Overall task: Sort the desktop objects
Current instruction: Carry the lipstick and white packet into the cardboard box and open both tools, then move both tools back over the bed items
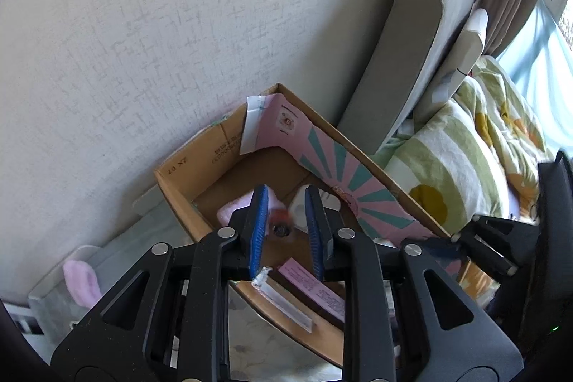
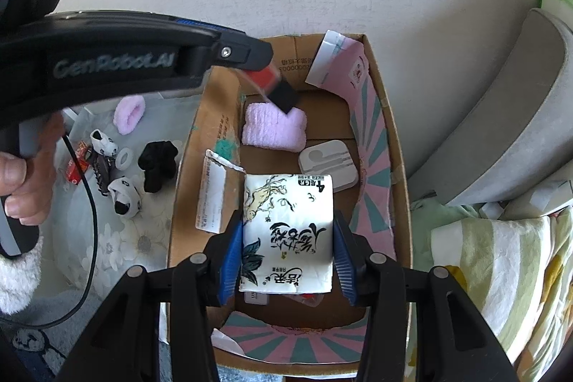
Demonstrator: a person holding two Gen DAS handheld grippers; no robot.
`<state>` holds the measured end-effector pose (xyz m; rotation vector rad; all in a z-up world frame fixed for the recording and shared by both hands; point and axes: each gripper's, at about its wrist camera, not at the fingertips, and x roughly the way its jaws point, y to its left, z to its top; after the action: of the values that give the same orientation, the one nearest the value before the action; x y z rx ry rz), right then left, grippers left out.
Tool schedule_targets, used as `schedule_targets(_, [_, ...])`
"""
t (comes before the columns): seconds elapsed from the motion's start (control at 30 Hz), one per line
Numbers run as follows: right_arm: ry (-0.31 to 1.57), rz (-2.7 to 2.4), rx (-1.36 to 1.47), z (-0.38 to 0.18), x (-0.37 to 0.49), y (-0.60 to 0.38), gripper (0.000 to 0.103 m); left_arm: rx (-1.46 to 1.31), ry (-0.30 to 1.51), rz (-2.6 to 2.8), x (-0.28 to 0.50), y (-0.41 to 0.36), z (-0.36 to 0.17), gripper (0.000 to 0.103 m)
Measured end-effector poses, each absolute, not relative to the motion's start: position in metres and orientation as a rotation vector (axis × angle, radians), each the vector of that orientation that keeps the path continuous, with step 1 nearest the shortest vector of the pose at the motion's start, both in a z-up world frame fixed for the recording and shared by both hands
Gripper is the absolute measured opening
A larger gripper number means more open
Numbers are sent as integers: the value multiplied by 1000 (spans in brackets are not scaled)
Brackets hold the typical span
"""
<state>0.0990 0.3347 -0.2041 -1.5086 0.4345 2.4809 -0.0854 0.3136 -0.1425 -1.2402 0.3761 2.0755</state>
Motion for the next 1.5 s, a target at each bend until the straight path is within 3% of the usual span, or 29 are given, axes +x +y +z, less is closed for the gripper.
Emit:
schedule_targets(0.03, [446,2474,-1511,-205,99,335,82,-1246,380,2074,-86,314,-142,45])
schedule_targets(0.07, [456,2461,-1514,-206,100,335,96,-1240,384,2076,-86,314,-141,98])
schedule_targets(0.1, [458,2459,-1516,-207,101,334,103,-1226,377,2079,-85,313,-139,99])
schedule_targets(0.13, [458,2463,-1508,-207,103,333,103,-1188,347,2085,-82,310,-135,103])
schedule_targets(0.97, [332,2398,-1409,-178,120,302,103,-1123,297,2124,-60,248,-104,103])
schedule_targets(1.5, [271,2661,-1394,-148,53,244,103,-1188,120,2444,-83,63,-77,103])
